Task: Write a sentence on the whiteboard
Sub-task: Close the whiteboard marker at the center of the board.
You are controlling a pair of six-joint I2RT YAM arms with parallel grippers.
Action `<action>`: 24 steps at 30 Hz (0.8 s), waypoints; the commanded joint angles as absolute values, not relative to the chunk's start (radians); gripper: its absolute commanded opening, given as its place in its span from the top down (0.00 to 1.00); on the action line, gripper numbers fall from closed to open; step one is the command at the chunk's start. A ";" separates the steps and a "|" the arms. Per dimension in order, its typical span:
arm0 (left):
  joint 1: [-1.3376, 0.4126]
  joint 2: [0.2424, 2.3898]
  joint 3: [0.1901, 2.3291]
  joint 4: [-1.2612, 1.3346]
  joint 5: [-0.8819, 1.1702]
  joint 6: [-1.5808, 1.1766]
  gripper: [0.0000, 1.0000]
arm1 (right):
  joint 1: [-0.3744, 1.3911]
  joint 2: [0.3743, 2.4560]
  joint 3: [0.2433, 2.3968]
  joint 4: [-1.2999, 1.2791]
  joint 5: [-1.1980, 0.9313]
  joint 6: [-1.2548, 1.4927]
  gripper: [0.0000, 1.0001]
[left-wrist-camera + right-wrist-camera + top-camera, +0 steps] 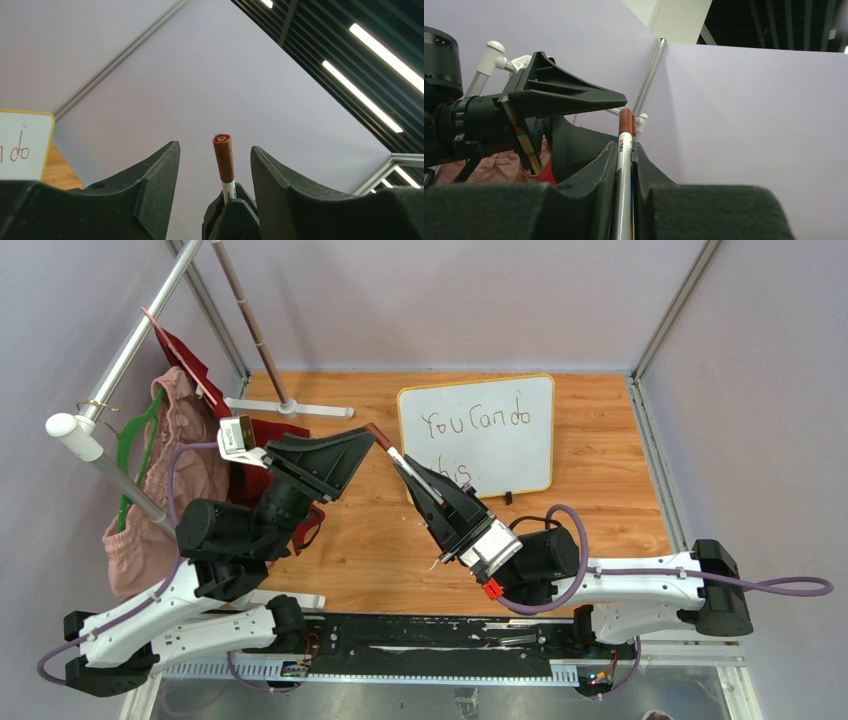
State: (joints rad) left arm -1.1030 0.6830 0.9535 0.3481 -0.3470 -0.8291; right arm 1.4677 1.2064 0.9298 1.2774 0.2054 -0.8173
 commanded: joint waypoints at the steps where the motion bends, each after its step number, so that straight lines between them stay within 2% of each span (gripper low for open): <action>1: -1.108 0.689 0.983 0.357 -0.339 -0.808 0.42 | 1.463 1.181 0.923 1.263 0.174 -0.781 1.00; 5: -1.108 0.693 0.984 0.357 -0.336 -0.808 0.46 | 1.463 1.183 0.926 1.258 0.172 -0.781 1.00; 15: -1.108 0.693 0.981 0.360 -0.338 -0.810 0.67 | 1.463 1.180 0.921 1.256 0.180 -0.785 1.00; 18: -1.108 0.697 0.976 0.361 -0.333 -0.818 0.79 | 1.463 1.183 0.923 1.256 0.190 -0.793 1.00; 21: -1.108 0.707 0.973 0.360 -0.318 -0.835 1.00 | 1.463 1.194 0.934 1.259 0.204 -0.805 1.00; 24: -1.108 0.727 0.970 0.362 -0.288 -0.871 1.00 | 1.463 1.209 0.946 1.270 0.216 -0.821 1.00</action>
State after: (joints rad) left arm -1.1030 0.6971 0.9565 0.3645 -0.3214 -0.8684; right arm 1.4677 1.2064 0.9253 1.2327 0.1875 -0.8043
